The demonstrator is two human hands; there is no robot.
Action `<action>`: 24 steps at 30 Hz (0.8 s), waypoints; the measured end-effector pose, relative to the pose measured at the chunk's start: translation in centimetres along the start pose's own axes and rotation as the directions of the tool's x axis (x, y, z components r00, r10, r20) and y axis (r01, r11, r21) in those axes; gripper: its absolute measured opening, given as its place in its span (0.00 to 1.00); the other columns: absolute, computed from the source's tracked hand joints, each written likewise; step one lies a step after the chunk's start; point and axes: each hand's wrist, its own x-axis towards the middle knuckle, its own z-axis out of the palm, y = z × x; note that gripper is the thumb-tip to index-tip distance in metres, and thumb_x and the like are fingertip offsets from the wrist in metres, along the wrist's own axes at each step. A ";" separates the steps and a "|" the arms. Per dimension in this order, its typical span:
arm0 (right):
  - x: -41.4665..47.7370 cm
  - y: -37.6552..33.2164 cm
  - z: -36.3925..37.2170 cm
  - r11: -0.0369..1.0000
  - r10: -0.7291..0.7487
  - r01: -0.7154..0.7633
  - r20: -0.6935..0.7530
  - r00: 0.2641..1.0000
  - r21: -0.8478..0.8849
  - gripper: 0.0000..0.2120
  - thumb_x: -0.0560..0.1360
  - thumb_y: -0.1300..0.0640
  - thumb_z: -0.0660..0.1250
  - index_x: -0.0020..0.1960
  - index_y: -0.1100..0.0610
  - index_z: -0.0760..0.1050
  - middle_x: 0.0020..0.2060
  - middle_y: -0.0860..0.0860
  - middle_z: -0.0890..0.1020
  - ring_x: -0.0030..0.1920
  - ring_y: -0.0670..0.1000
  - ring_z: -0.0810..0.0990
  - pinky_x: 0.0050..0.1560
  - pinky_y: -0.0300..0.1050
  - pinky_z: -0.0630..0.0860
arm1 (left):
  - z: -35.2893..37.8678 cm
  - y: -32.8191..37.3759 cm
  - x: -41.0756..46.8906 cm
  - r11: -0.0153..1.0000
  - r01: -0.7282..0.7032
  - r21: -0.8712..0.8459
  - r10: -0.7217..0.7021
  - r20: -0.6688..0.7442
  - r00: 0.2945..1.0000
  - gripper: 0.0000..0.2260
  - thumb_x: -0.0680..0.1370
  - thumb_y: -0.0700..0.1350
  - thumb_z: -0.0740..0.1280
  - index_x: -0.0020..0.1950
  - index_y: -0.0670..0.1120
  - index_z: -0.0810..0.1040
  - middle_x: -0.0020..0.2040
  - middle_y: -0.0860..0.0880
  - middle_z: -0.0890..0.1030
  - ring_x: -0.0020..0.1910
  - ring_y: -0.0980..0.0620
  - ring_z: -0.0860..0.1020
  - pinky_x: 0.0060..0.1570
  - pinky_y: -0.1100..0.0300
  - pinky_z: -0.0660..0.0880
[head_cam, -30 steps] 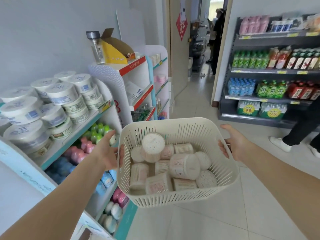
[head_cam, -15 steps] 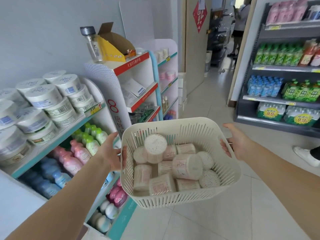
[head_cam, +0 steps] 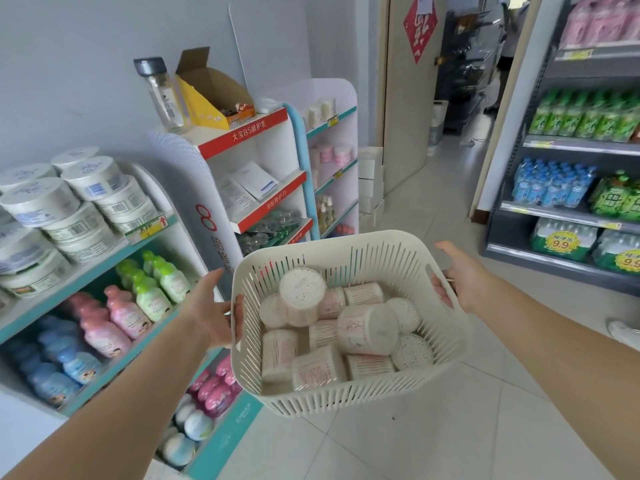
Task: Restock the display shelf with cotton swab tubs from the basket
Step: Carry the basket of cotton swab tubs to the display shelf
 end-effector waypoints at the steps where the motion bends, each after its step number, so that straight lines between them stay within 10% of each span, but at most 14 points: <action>1: 0.4 -0.2 -0.3 1.000 0.005 -0.005 0.001 1.000 0.003 0.24 0.67 0.37 0.64 0.40 0.60 0.72 0.29 0.53 0.72 0.28 0.50 0.67 0.32 0.42 0.65 | 0.8 0.0 0.1 1.000 0.000 0.016 0.000 -0.001 1.000 0.26 0.71 0.66 0.63 0.42 0.41 0.75 0.34 0.52 0.72 0.30 0.56 0.69 0.26 0.67 0.71; 24: 18.2 -13.0 -0.7 0.999 0.042 -0.041 -0.058 0.997 0.017 0.24 0.66 0.37 0.65 0.43 0.58 0.73 0.29 0.52 0.73 0.26 0.50 0.67 0.27 0.41 0.64 | 14.2 9.9 18.0 0.994 0.112 0.005 -0.112 0.023 0.993 0.23 0.66 0.62 0.69 0.46 0.43 0.77 0.30 0.51 0.76 0.22 0.56 0.73 0.25 0.66 0.73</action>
